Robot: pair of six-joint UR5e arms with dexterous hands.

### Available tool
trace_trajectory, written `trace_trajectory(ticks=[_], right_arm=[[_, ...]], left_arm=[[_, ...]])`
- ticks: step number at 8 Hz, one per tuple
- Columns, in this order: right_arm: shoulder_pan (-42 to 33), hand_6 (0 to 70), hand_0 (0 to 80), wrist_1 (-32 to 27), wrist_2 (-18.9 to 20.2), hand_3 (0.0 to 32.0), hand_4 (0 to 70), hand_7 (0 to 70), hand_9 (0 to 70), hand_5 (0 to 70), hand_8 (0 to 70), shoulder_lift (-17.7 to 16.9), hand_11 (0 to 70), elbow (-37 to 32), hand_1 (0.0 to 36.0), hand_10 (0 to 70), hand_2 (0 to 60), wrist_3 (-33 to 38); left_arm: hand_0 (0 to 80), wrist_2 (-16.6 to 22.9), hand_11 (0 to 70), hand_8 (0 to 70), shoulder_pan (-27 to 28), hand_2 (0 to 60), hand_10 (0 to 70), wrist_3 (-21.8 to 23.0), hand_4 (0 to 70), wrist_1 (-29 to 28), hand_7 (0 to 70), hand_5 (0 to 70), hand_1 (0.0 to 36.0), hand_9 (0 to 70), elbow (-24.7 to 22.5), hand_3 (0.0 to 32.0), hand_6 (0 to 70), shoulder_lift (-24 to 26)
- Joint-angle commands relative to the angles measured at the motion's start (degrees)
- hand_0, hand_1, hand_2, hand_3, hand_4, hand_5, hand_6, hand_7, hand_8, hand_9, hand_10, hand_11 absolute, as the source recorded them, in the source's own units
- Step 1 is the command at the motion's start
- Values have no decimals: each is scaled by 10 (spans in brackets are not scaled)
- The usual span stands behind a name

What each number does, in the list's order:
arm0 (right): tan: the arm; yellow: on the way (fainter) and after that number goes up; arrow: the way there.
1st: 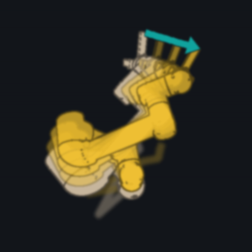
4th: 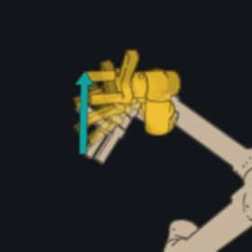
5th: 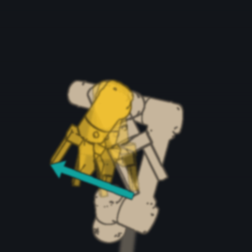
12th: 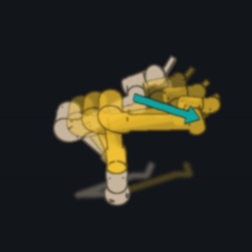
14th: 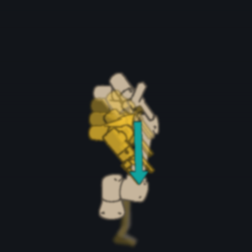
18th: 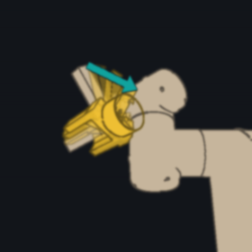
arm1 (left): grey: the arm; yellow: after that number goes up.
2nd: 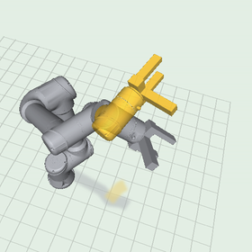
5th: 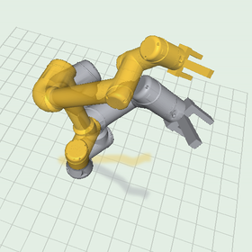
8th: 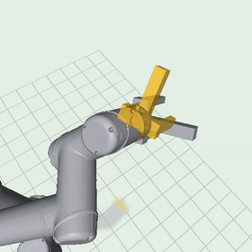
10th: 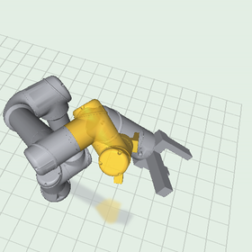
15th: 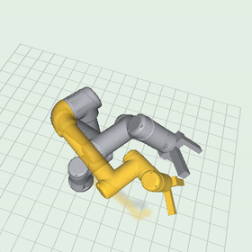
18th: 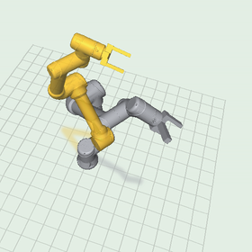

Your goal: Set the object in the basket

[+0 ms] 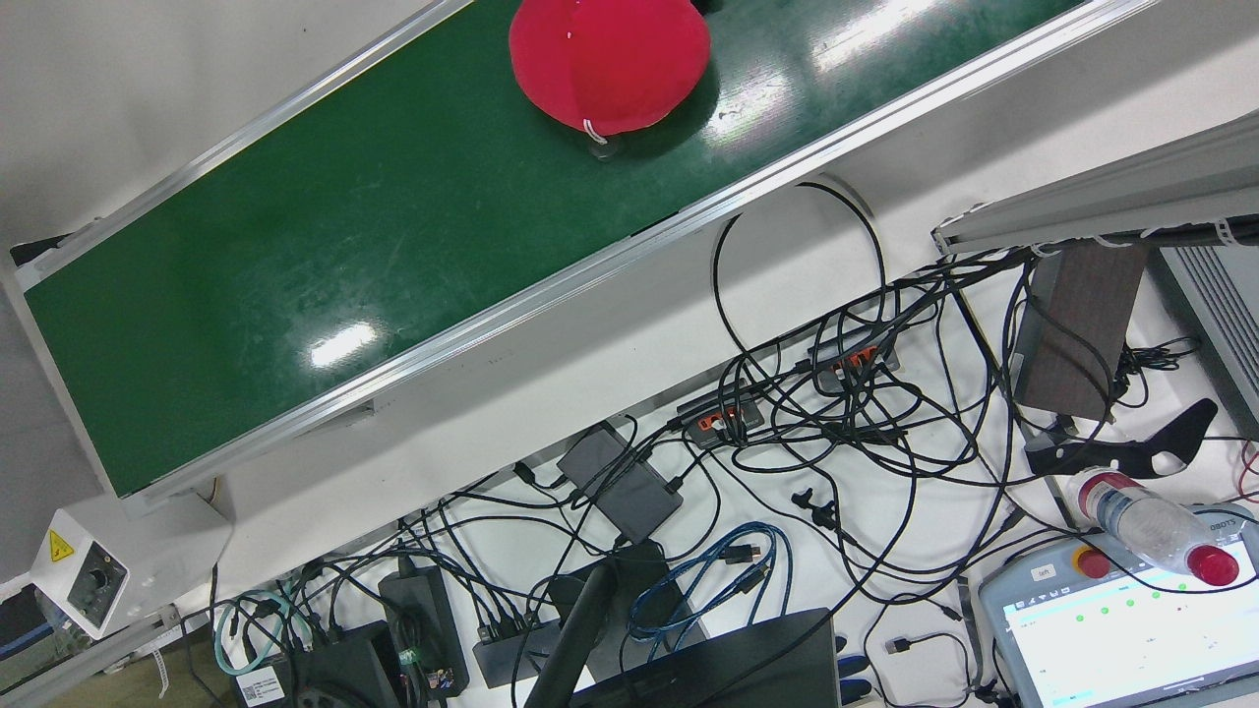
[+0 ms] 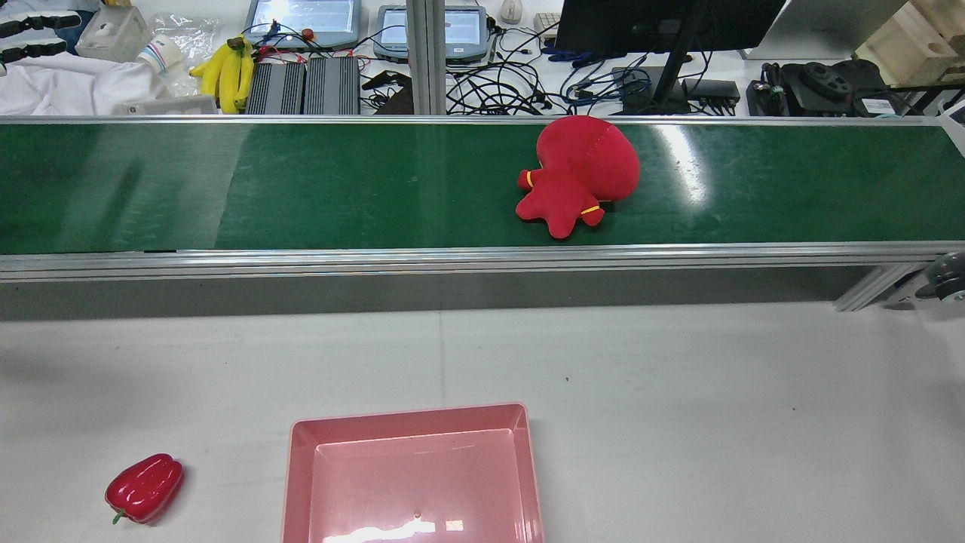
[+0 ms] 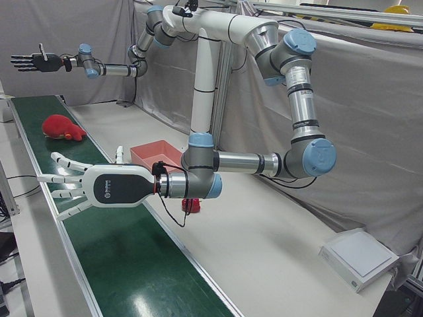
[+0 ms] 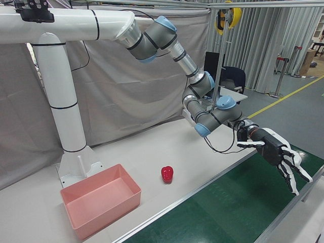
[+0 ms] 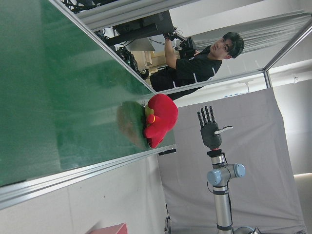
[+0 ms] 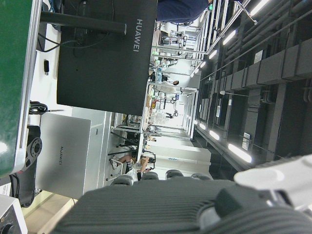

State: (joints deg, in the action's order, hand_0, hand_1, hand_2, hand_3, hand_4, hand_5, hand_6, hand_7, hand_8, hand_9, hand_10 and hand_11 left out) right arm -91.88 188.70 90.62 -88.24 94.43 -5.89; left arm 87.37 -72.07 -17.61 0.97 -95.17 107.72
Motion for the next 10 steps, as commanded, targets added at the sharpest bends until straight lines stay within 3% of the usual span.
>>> trace_trajectory(ticks=[1, 10], right_arm=[[0, 0, 0, 0, 0, 0, 0, 0, 0, 0, 0, 0, 0, 1, 0, 0, 0, 0], [-1, 0, 0, 0, 0, 0, 0, 0, 0, 0, 0, 0, 0, 1, 0, 0, 0, 0]], left_arm=[[526, 1, 59, 150, -1, 0, 31, -1, 0, 1, 80, 285, 84, 132, 2, 270, 30, 3], [519, -1, 62, 153, 6, 0, 34, -21, 2, 1, 82, 294, 84, 133, 16, 250, 33, -4]])
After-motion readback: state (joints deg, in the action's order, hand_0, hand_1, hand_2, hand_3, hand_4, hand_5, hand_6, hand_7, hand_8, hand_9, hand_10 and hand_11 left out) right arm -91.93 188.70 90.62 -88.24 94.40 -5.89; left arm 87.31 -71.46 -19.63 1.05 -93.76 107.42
